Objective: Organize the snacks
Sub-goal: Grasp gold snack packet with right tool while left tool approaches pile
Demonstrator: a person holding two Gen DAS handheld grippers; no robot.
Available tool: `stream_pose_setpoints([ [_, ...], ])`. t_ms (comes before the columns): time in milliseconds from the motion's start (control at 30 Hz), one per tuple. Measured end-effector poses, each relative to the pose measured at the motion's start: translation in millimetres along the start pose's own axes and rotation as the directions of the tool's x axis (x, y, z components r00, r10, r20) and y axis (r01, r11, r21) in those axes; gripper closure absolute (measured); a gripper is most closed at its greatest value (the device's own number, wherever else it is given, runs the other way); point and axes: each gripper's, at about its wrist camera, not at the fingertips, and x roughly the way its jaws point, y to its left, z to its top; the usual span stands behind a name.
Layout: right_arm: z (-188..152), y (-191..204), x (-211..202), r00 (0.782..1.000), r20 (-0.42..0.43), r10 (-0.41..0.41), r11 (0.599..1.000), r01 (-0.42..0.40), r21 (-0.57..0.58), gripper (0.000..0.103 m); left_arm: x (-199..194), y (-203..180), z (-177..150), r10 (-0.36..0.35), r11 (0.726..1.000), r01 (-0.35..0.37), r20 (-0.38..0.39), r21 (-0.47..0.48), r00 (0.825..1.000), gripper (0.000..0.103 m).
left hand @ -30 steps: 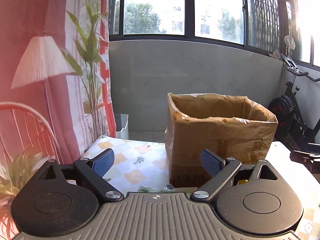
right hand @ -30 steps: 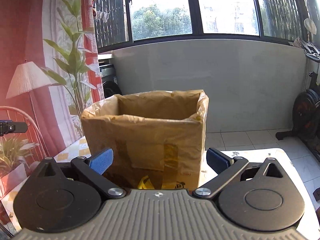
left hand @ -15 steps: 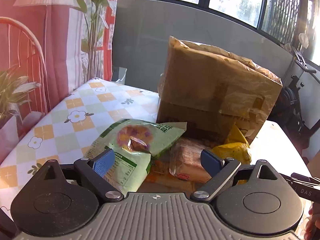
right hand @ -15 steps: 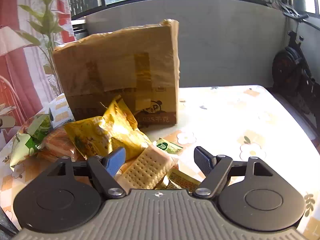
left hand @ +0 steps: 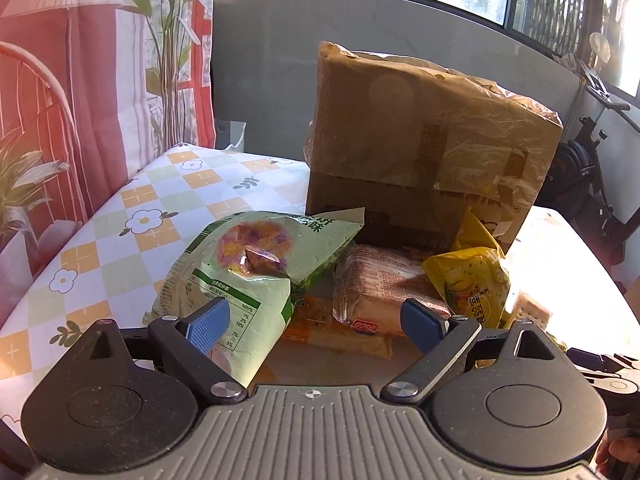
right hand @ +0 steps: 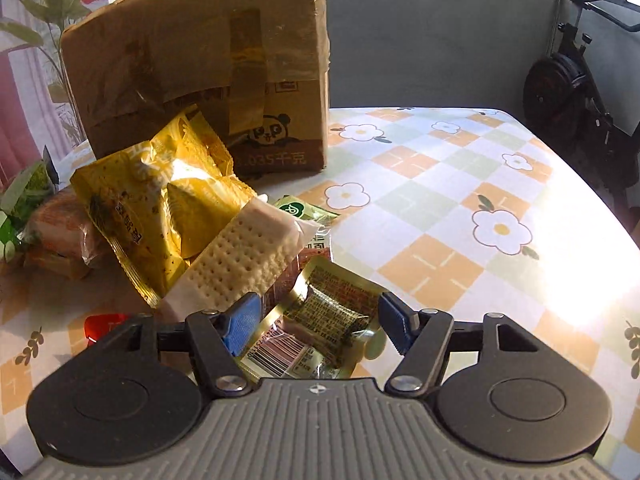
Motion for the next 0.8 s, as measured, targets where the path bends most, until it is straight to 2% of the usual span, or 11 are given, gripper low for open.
stream_pose_setpoints([
  [167,-6,7,0,0.999,0.020,-0.046,0.996,0.047,-0.072,0.034,2,2,-1,0.008,1.000,-0.009,-0.019,-0.008,1.000,0.009],
  [267,-6,1,-1,0.997,0.006,-0.078,0.996,0.078,-0.031,0.033,2,2,-1,0.010,1.000,-0.010,-0.021,-0.009,1.000,0.010],
  [400,-6,-9,-4,0.998,0.017,-0.052,0.998,0.052,0.020,0.031,3,2,-1,0.010,1.000,-0.010,-0.023,-0.009,1.000,0.010],
  [567,-8,-6,-5,0.998,0.032,-0.056,0.998,0.057,-0.016,0.032,-1,2,-1,0.006,1.000,-0.006,-0.007,-0.022,1.000,0.010],
  [800,-9,-3,-11,0.999,0.043,-0.001,0.999,0.003,-0.039,0.050,-4,4,-2,0.013,0.999,-0.014,-0.004,-0.041,1.000,0.010],
])
